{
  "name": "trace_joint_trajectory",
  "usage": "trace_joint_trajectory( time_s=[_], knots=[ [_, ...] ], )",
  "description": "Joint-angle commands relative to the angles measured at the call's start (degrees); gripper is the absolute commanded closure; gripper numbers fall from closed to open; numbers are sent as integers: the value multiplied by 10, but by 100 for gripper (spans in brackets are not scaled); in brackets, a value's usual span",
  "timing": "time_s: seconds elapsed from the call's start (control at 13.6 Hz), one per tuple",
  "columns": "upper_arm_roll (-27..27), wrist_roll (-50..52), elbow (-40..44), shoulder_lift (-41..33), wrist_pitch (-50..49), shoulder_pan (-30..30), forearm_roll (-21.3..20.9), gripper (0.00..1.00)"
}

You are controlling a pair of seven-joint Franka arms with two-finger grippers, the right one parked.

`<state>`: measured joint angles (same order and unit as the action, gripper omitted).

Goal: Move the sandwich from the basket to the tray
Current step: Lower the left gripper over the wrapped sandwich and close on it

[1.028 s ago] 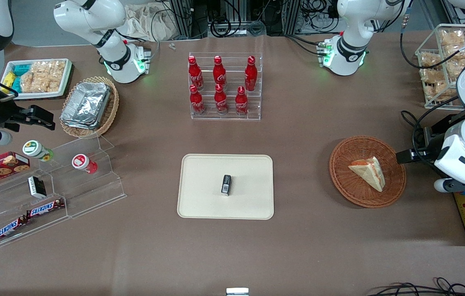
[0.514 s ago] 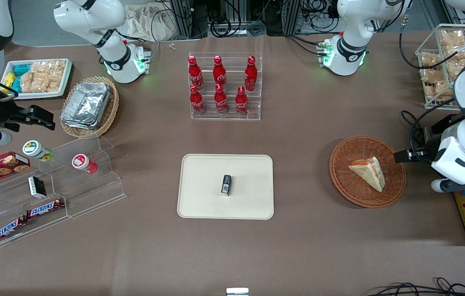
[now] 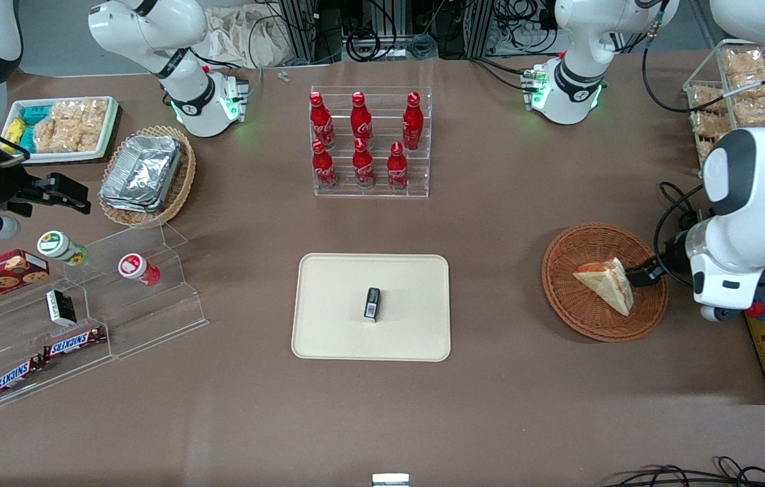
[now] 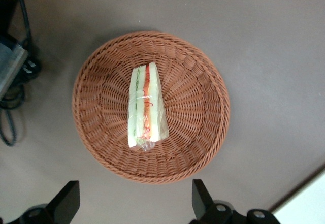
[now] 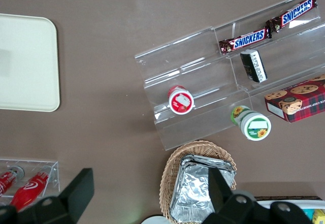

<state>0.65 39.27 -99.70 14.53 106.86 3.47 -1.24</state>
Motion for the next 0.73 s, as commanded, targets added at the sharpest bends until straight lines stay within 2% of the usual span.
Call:
trace_joint_trajectory(
  time_s=[0.0,0.22,0.66],
  knots=[
    [-1,43,-104,-37,93,0,-9,1],
    [0,47,-165,-34,165,-2,-8,1],
    [0,48,-221,-13,258,-16,-6,1]
  ],
)
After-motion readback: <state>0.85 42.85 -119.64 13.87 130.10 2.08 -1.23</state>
